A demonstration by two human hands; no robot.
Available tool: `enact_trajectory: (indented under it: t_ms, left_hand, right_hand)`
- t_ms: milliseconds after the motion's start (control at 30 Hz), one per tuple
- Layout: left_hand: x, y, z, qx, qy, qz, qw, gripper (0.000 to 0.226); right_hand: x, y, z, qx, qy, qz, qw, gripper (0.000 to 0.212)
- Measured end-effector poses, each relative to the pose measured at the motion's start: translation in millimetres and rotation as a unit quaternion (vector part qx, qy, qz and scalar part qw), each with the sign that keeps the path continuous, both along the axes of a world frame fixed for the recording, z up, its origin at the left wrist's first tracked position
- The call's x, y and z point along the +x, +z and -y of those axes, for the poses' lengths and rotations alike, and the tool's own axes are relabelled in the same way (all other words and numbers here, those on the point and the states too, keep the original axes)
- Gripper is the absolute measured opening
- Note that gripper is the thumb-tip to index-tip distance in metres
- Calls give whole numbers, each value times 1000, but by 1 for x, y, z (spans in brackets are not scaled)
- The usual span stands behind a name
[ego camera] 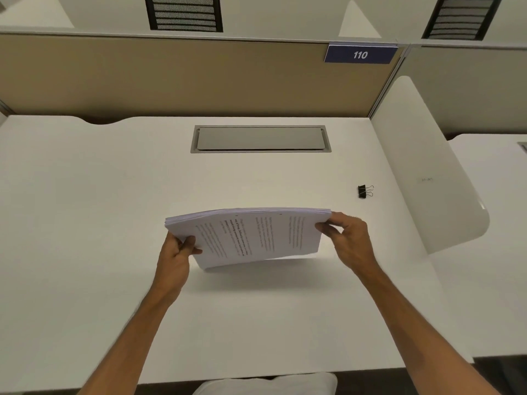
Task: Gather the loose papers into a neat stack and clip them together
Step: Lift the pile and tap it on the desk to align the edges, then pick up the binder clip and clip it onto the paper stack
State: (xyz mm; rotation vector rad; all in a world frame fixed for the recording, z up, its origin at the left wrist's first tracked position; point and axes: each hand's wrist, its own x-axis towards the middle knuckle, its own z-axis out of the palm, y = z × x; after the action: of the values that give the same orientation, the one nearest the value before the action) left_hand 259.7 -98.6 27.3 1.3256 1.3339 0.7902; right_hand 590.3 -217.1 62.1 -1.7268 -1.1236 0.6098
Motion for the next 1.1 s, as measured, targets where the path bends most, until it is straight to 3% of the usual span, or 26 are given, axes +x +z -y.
enact_trajectory:
  t_ms: [133,200,267,367,500,633,767,933,1100]
  left_hand:
    - [3,3,3,-70,22,114,991,27]
    - [6,3,9,-106,13,117,987,26]
    - [10,6,14,-106,6,61,992,36]
    - [21,30,23,17,31,-23,999,48]
    - [51,88,34,241,-35,-15,970,49]
    - [87,138,36,245,-141,-16,959,52]
    - [105,149,29,194,-152,36,968,24]
    - [111,118,15,117,-134,13,984,11]
    - [131,68,0,-52,-96,-12,994,12]
  right_hand:
    - [3,53,-9,58,41,-1,997,30]
    - [2,83,-16,73,44,89,992,21]
    - [-1,115,-24,72,63,197,976,17]
    - [-11,152,-34,18,106,340,934,22]
    - [-17,170,-46,-74,147,419,893,24]
    - [-15,172,-53,-124,171,376,902,22]
    - [-7,169,-57,-157,201,300,919,17]
    - [5,133,-61,-206,253,175,929,16]
    - [22,70,-67,-269,261,88,923,16]
